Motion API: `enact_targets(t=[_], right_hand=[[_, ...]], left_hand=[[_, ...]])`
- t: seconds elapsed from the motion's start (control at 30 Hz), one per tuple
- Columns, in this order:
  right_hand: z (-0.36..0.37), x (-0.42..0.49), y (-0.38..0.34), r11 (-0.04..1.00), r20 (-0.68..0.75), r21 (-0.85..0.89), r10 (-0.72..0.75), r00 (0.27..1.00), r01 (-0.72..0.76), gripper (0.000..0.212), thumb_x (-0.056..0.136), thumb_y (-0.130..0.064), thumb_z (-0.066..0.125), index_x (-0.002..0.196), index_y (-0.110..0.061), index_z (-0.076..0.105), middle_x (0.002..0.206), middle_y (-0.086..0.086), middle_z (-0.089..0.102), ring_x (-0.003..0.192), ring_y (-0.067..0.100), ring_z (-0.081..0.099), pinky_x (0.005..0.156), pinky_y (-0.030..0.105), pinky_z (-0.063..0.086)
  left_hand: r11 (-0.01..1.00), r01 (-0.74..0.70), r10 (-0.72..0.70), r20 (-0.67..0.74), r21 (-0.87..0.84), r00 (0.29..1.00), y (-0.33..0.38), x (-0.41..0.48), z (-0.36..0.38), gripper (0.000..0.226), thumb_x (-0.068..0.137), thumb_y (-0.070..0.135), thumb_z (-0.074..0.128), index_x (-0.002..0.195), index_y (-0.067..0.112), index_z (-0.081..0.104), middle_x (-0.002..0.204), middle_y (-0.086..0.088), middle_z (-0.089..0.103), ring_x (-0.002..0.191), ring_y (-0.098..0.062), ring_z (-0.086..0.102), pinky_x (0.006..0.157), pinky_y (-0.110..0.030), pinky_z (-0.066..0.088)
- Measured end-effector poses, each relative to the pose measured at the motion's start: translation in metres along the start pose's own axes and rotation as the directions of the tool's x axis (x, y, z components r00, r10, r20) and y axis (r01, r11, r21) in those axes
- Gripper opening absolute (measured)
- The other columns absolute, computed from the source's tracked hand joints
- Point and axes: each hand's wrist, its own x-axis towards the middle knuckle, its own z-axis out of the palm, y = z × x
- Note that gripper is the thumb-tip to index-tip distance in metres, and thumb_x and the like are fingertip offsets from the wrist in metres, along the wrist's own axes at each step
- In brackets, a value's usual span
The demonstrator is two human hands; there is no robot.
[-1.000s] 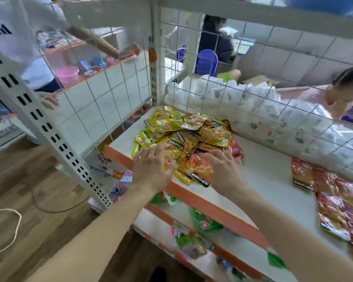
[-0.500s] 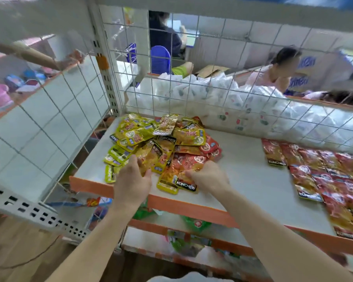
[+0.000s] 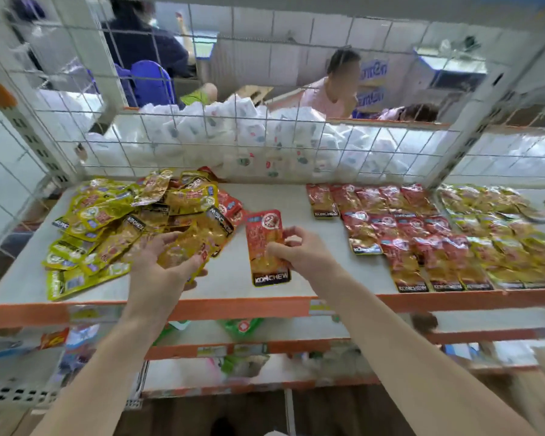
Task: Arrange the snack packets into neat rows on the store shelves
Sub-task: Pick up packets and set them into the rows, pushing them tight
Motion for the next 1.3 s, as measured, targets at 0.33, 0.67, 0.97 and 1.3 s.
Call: enact_targets(t=[0.33, 0.67, 0.97, 1.3], right_hand=[[-0.137, -0.040, 0.024, 0.989, -0.114, -0.093, -0.128, 0.985, 0.118, 0.018, 0.092, -0.016, 0.070, 0.105, -0.024, 0.062, 0.098, 0.007, 0.073, 0.088, 0.028, 0.073, 0.084, 0.046, 0.060], [-0.207, -0.032, 0.044, 0.931, -0.186, -0.324, -0.238, 0.953, 0.169, 0.023, 0.090, -0.010, 0.071, 0.110, -0.014, 0.061, 0.094, 0.002, 0.070, 0.081, 0.016, 0.069, 0.065, 0.021, 0.056], [-0.200, -0.005, 0.044, 0.803, -0.162, -0.578, -0.287, 0.944, 0.145, 0.020, 0.090, -0.009, 0.071, 0.107, -0.009, 0.060, 0.089, 0.000, 0.063, 0.075, 0.009, 0.059, 0.057, 0.011, 0.043], [-0.179, -0.010, 0.053, 0.434, -0.083, -0.899, -0.306, 0.948, 0.061, 0.059, 0.092, -0.040, 0.065, 0.146, -0.027, 0.045, 0.150, 0.001, 0.041, 0.141, 0.025, 0.027, 0.111, 0.048, 0.032]], left_hand=[[0.980, 0.111, -0.097, 0.093, -0.165, 0.991, 0.010, -0.027, 0.127, 0.019, 0.090, 0.006, 0.070, 0.106, 0.017, 0.065, 0.091, 0.004, 0.073, 0.083, -0.014, 0.068, 0.077, -0.035, 0.056], [0.977, 0.189, -0.179, 0.102, -0.097, 0.979, 0.008, -0.042, 0.212, 0.011, 0.098, 0.008, 0.059, 0.102, 0.018, 0.060, 0.102, -0.008, 0.067, 0.096, -0.029, 0.069, 0.077, -0.049, 0.061], [0.970, 0.227, -0.218, 0.100, -0.088, 0.971, 0.006, -0.046, 0.216, 0.013, 0.097, 0.007, 0.060, 0.104, 0.017, 0.058, 0.113, -0.016, 0.067, 0.101, -0.033, 0.070, 0.084, -0.053, 0.060], [0.972, 0.205, -0.172, 0.245, -0.116, 0.954, 0.009, -0.020, 0.200, 0.021, 0.096, 0.005, 0.060, 0.113, 0.017, 0.058, 0.110, -0.008, 0.069, 0.102, -0.028, 0.070, 0.088, -0.051, 0.059]])
